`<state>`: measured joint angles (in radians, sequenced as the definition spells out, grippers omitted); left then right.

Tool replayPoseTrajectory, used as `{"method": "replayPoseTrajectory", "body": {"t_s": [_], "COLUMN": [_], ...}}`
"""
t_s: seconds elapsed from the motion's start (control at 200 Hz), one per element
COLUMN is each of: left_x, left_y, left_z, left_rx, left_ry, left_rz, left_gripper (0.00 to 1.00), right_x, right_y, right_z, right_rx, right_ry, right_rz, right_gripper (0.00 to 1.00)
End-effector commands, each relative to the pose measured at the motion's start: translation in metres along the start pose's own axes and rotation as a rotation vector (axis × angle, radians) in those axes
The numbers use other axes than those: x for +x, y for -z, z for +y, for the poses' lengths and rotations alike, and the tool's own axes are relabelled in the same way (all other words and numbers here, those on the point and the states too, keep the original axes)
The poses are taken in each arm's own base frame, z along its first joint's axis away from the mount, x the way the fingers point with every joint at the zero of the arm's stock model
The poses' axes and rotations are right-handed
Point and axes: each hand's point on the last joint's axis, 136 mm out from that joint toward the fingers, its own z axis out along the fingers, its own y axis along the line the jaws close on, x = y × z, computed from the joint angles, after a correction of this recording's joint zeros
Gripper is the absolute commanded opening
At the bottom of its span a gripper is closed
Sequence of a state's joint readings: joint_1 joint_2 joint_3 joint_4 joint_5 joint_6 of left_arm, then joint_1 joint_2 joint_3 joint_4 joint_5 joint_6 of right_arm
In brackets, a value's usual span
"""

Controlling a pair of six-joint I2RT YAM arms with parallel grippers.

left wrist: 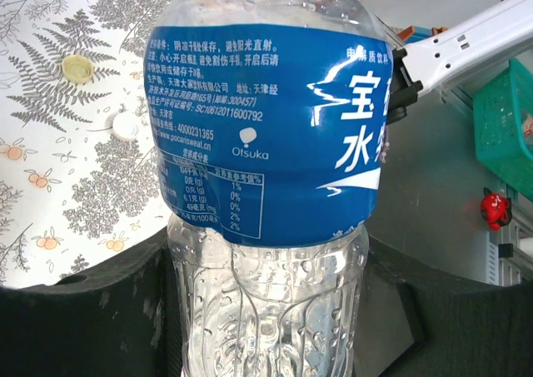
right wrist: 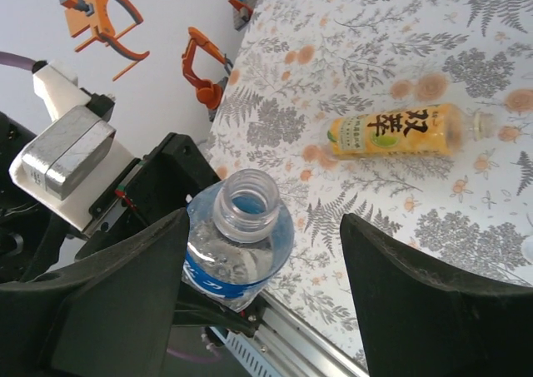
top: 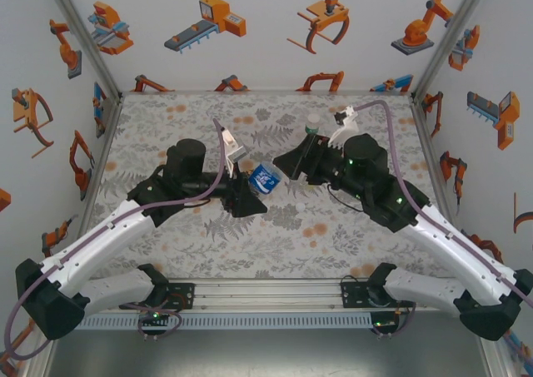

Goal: Screw on the bottle caps

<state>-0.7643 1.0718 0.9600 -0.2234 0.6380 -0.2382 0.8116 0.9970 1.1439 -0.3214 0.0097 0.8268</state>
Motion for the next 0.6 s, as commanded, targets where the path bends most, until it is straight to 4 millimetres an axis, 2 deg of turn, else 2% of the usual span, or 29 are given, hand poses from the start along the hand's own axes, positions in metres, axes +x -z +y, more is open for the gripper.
{"method": "replayPoseTrajectory", "body": {"t_s": [0.0,0.145,0.285,0.466,0.591], "left_x": [-0.002,-0.01,-0.019,-0.025,-0.025], "left_y": [0.005,0.007,0.01,0.01,0.008], "left_z": [-0.006,-0.015,-0.03,-0.04,-0.04], "left_rx": [0.004,0.041,0.119,0.167,0.165], "left_ry": [-0.039,-0.063,-0.089,-0.105,-0.101], "left_rz": [-0.019,-0.073,-0.127,-0.155,-0.147], "left_gripper": [0.0,0.0,0.0,0.0,0.01], "right_x": [-0.004,-0.004,-0.004,-0.009,-0.009], "right_y": [0.004,-0.002,-0.009,-0.012,-0.012], "right_z": [0.013,0.037,0.049,0.057,0.056], "right_rx": [-0.075,-0.238,-0.324,-0.38,-0.37], "right_ry": [0.007,-0.059,-0.097,-0.106,-0.089], "right_rz": [0.027,0.028,0.028,0.001,0.0], "right_gripper": [0.69,0.7,0.64,0.46,0.27]}}
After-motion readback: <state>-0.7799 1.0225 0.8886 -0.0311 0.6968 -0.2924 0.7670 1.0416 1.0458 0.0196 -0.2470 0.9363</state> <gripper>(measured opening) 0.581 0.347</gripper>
